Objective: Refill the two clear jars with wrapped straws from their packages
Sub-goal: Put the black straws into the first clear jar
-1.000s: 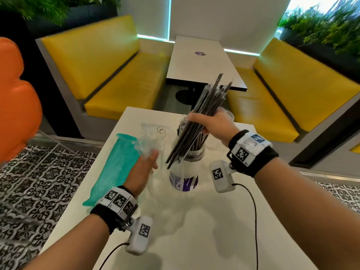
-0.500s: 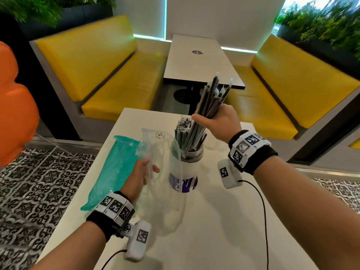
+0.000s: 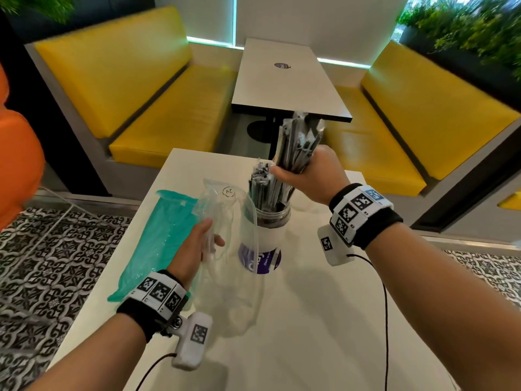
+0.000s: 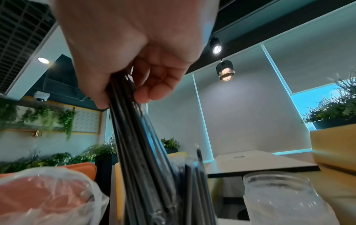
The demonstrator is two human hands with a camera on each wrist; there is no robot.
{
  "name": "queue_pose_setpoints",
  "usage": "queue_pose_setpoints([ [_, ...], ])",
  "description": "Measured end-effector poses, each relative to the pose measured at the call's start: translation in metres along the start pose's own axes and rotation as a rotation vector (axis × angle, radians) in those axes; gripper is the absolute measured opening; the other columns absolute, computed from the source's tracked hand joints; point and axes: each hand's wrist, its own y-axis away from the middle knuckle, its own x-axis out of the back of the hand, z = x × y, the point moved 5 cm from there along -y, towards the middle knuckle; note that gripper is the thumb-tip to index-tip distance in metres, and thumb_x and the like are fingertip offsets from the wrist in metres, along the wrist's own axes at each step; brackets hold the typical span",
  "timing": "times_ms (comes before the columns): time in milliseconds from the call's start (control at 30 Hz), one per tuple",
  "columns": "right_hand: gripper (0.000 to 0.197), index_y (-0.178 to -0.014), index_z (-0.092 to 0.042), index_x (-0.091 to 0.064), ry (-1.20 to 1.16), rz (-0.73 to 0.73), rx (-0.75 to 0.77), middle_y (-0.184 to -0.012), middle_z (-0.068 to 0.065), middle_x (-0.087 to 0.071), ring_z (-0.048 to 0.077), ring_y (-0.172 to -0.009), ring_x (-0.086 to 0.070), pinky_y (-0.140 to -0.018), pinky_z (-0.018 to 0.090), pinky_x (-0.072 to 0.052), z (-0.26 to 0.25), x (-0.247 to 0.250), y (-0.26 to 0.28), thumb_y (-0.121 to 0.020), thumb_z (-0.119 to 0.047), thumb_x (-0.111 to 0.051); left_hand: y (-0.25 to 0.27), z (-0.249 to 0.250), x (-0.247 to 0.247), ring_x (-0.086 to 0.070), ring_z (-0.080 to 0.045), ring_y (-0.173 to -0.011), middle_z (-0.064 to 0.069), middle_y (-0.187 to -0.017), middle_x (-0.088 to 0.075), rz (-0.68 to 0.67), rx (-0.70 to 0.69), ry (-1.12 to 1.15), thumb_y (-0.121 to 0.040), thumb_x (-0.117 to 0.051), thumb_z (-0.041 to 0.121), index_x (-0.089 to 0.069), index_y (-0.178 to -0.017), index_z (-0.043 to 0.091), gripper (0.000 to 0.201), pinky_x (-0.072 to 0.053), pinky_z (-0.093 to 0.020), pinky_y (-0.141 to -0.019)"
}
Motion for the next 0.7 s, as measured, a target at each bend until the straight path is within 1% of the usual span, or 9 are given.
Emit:
queue_pose_setpoints([
  [67, 0.031, -0.078, -0.023, -0.063, 0.055, -0.108, -0.032, -0.068, -0.009, -0.058, 0.002, -0.059, -0.052, -0.055, 0.010, -0.031, 0.004, -0.015, 0.003, -0.087, -0.053, -0.063, 0.000, -0.001, 0.001, -0.049, -0.027, -0.087, -0.013, -0.093, -0.059, -0.004, 0.014, -0.018, -0.076, -0.043, 0.073, -0.070, -0.077, 0.039, 0.043, -0.040, -0.046, -0.091],
  [167, 0.038, -0.096, -0.012, -0.072, 0.015, -0.162, -0.155, -0.083, -0.001, -0.065, 0.015, -0.076, -0.062, -0.057, 0.013, -0.036, 0.017, -0.033, 0.004, -0.087, -0.049, -0.066, 0.001, -0.002, 0.001, -0.050, -0.027, -0.085, -0.015, -0.093, -0.058, -0.014, 0.018, -0.034, -0.070, -0.043, 0.078, -0.072, -0.067, 0.050, 0.039, -0.041, -0.046, -0.090],
  [233, 0.035, -0.095, -0.014, -0.071, -0.036, -0.143, -0.211, -0.080, -0.004, -0.062, 0.012, -0.072, -0.061, -0.054, 0.013, -0.035, 0.021, -0.039, -0.001, -0.087, -0.048, -0.066, 0.001, -0.001, 0.002, -0.050, -0.027, -0.084, -0.014, -0.092, -0.059, 0.000, 0.014, -0.029, -0.074, -0.044, 0.075, -0.072, -0.069, 0.047, 0.039, -0.042, -0.045, -0.088],
  [300, 0.031, -0.095, -0.016, -0.069, -0.076, -0.172, -0.270, -0.076, -0.006, -0.059, 0.003, -0.065, -0.055, -0.053, 0.013, -0.034, 0.023, -0.043, -0.006, -0.086, -0.046, -0.068, 0.000, 0.001, 0.003, -0.050, -0.026, -0.083, -0.011, -0.090, -0.061, 0.019, 0.008, -0.017, -0.079, -0.045, 0.070, -0.070, -0.077, 0.039, 0.040, -0.041, -0.043, -0.086],
  [367, 0.032, -0.097, -0.016, -0.069, -0.132, -0.194, -0.307, -0.080, -0.006, -0.063, 0.004, -0.069, -0.058, -0.057, 0.015, -0.042, 0.026, -0.044, -0.012, -0.084, -0.045, -0.070, 0.000, 0.002, 0.004, -0.050, -0.024, -0.082, -0.009, -0.088, -0.063, 0.029, -0.004, -0.009, -0.079, -0.046, 0.069, -0.068, -0.080, 0.038, 0.039, -0.040, -0.042, -0.085],
  [433, 0.038, -0.099, -0.015, -0.069, -0.203, -0.205, -0.307, -0.088, -0.003, -0.068, 0.009, -0.079, -0.065, -0.069, 0.023, -0.054, 0.027, -0.041, -0.018, -0.080, -0.047, -0.074, 0.000, 0.002, 0.007, -0.049, -0.023, -0.080, -0.009, -0.088, -0.063, 0.032, -0.006, -0.005, -0.078, -0.047, 0.070, -0.071, -0.074, 0.041, 0.038, -0.041, -0.042, -0.085],
  [500, 0.040, -0.097, -0.014, -0.068, -0.197, -0.225, -0.241, -0.089, 0.000, -0.070, 0.013, -0.081, -0.068, -0.074, 0.029, -0.058, 0.026, -0.036, -0.025, -0.078, -0.049, -0.075, 0.001, 0.000, 0.008, -0.049, -0.024, -0.081, -0.010, -0.088, -0.062, 0.029, 0.006, 0.007, -0.076, -0.047, 0.072, -0.071, -0.072, 0.042, 0.039, -0.040, -0.041, -0.084],
  [600, 0.039, -0.094, -0.014, -0.068, -0.109, -0.282, -0.125, -0.085, -0.001, -0.068, 0.011, -0.075, -0.064, -0.071, 0.026, -0.055, 0.015, -0.028, -0.034, -0.078, -0.049, -0.075, 0.001, -0.001, 0.008, -0.048, -0.024, -0.082, -0.010, -0.090, -0.061, 0.012, 0.014, 0.013, -0.070, -0.046, 0.076, -0.068, -0.077, 0.040, 0.043, -0.038, -0.041, -0.084],
  [700, 0.041, -0.099, -0.013, -0.070, -0.087, -0.342, -0.100, -0.087, -0.002, -0.069, 0.012, -0.077, -0.065, -0.072, 0.024, -0.054, 0.008, -0.028, -0.040, -0.079, -0.048, -0.075, -0.001, 0.000, 0.006, -0.049, -0.023, -0.082, -0.007, -0.090, -0.063, 0.014, -0.001, 0.009, -0.077, -0.044, 0.071, -0.064, -0.092, 0.038, 0.040, -0.039, -0.039, -0.083],
])
